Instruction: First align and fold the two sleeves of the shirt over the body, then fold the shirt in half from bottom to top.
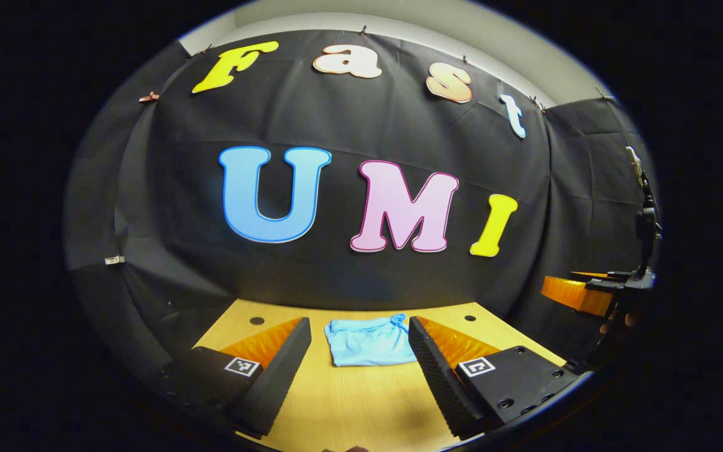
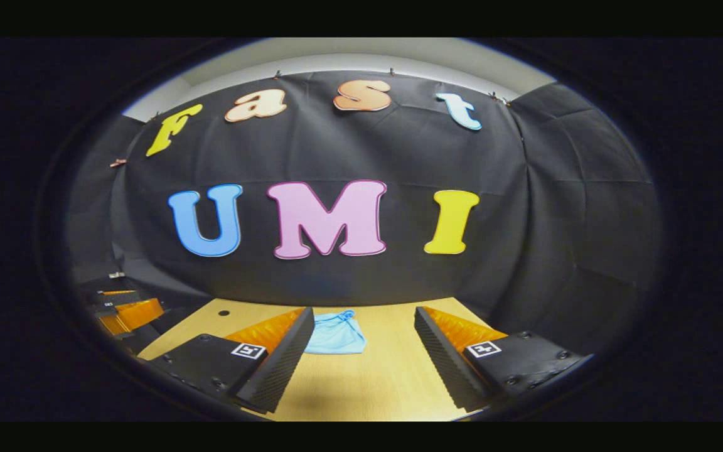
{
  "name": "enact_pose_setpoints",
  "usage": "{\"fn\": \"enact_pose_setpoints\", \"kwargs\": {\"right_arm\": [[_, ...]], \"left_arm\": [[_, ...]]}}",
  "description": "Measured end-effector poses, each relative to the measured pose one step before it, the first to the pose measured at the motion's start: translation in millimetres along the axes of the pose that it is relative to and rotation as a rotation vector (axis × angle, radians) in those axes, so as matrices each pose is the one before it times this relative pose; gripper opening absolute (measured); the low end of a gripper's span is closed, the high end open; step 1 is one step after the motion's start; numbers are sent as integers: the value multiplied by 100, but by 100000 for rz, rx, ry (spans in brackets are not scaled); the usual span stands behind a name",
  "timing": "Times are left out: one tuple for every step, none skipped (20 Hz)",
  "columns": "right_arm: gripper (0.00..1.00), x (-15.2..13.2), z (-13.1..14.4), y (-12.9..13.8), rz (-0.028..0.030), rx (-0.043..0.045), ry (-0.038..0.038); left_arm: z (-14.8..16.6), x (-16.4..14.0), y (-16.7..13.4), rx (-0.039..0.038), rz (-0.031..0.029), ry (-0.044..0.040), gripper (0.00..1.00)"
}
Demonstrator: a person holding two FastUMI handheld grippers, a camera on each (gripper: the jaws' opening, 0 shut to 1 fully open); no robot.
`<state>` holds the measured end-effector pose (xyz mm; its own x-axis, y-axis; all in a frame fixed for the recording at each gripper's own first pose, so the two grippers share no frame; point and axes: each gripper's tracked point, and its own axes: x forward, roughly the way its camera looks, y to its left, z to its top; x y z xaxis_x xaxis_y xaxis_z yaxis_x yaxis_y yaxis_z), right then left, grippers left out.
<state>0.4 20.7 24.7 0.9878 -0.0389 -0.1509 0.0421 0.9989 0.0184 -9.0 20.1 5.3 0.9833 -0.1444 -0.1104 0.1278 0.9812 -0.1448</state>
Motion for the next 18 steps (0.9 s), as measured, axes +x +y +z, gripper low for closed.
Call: {"fn": "enact_pose_setpoints", "kwargs": {"right_arm": [[99,-1093,-176,-195,-806,-676,372],[98,-1111,1,93,-391,386,127],[98,-795,33,160,123,943,-204],[98,-1051,139,155,-159,877,-164],[98,-871,16,5,11,741,-40],[98,-774,124,76,-6,458,-295],[98,-524,117,86,170,279,24],[98,-459,-217,221,401,110,-17],[98,-492,-289,350,582,43,372],[98,-326,-127,284,477,57,36],[98,-339,-139,350,472,-276,-42],[98,-234,-237,76,186,-374,167],[98,162,-435,237,805,-91,642],[99,164,-361,451,720,259,587],[99,52,-223,433,795,254,288],[99,71,-144,251,662,64,-95],[99,151,-184,152,540,-97,338],[99,32,-238,296,725,-188,529]], "left_arm": [[291,-1387,258,1401,727,-1473,99],[297,-1093,155,2697,623,-1756,98],[58,-979,76,2680,1036,-1628,98],[227,-711,-143,1756,145,-1310,98],[37,-512,-448,842,-641,-391,98],[18,-474,-383,240,-566,-161,98],[-182,-315,-459,-473,-720,88,98],[66,-501,-524,-704,-1174,-124,98],[-91,-279,-499,-388,-977,-128,98],[53,-190,-451,369,-927,-181,98],[-159,-22,-255,730,-776,195,98],[111,-82,-222,731,-677,-750,98],[14,68,-170,441,-252,-224,98],[35,205,-46,204,-284,-213,98],[-43,37,-113,27,-342,77,98],[98,129,141,7,370,-207,98],[-17,150,84,-201,163,-500,98],[-136,331,-49,-865,-236,484,98]]}}
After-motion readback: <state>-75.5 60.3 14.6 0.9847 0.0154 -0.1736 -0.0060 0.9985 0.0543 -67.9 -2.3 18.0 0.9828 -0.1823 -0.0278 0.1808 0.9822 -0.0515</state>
